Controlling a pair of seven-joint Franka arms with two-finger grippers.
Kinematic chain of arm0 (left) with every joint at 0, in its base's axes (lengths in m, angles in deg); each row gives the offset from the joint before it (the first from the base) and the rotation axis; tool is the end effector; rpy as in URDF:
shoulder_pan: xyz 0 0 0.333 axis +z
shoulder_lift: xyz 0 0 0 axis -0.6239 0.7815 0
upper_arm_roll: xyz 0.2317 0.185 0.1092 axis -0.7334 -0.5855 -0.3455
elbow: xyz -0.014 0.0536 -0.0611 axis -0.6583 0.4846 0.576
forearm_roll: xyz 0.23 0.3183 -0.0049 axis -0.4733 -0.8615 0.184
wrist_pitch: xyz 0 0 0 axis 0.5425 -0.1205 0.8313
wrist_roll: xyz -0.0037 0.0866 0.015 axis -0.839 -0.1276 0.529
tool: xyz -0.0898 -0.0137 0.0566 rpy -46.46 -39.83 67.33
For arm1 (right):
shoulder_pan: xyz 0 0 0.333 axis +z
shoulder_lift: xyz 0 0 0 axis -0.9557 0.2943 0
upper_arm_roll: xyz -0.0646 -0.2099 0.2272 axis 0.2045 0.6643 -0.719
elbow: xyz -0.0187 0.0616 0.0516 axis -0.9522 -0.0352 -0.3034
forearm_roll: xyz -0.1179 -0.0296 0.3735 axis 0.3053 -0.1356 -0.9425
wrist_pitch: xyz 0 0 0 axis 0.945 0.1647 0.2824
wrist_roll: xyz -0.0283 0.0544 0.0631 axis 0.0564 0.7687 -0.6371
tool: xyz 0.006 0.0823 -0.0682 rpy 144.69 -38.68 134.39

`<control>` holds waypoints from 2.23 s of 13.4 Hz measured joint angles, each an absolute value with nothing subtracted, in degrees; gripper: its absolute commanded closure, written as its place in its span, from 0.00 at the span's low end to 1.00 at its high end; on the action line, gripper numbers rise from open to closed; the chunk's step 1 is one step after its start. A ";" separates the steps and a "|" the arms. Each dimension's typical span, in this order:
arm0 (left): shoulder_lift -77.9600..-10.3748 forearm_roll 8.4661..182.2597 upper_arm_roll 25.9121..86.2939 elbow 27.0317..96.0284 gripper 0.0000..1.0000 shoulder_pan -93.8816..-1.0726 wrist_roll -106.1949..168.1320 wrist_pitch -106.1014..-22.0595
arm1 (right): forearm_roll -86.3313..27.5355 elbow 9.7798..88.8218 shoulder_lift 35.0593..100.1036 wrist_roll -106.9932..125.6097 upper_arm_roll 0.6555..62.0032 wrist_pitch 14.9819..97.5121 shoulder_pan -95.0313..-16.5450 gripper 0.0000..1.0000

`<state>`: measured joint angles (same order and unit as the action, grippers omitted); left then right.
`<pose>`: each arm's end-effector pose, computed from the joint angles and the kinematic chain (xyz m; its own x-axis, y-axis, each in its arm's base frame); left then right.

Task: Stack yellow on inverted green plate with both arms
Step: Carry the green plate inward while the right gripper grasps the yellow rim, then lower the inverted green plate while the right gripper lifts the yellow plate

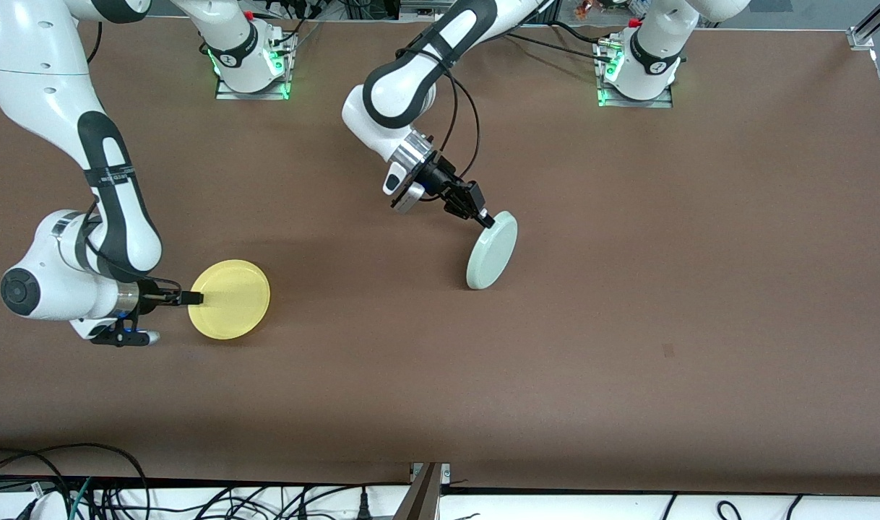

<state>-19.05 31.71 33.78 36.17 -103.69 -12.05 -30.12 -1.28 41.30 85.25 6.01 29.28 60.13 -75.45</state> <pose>0.4046 -0.5572 0.2254 0.8379 -0.5301 0.1301 -0.0891 -0.3680 -0.9256 0.6712 -0.0578 0.1978 0.9779 -0.0264 -0.2075 -0.0494 -0.9931 -0.1066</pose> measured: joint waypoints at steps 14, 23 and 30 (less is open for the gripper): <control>-13.34 37.19 34.94 35.16 0.00 -109.99 -45.72 -46.37 | -6.95 44.27 85.13 0.07 29.29 60.90 -76.50 1.00; -14.66 67.12 33.73 24.32 0.00 -93.30 -48.74 -65.38 | -7.34 39.26 81.24 0.25 27.45 55.75 -76.47 1.00; -26.09 75.73 36.85 22.04 0.00 -74.70 -36.95 -57.52 | -7.61 38.82 79.24 21.85 11.73 53.34 -74.88 1.00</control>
<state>-26.09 75.73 36.85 22.04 -74.70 -36.95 -57.52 -7.61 38.82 79.24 21.85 11.73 53.34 -74.88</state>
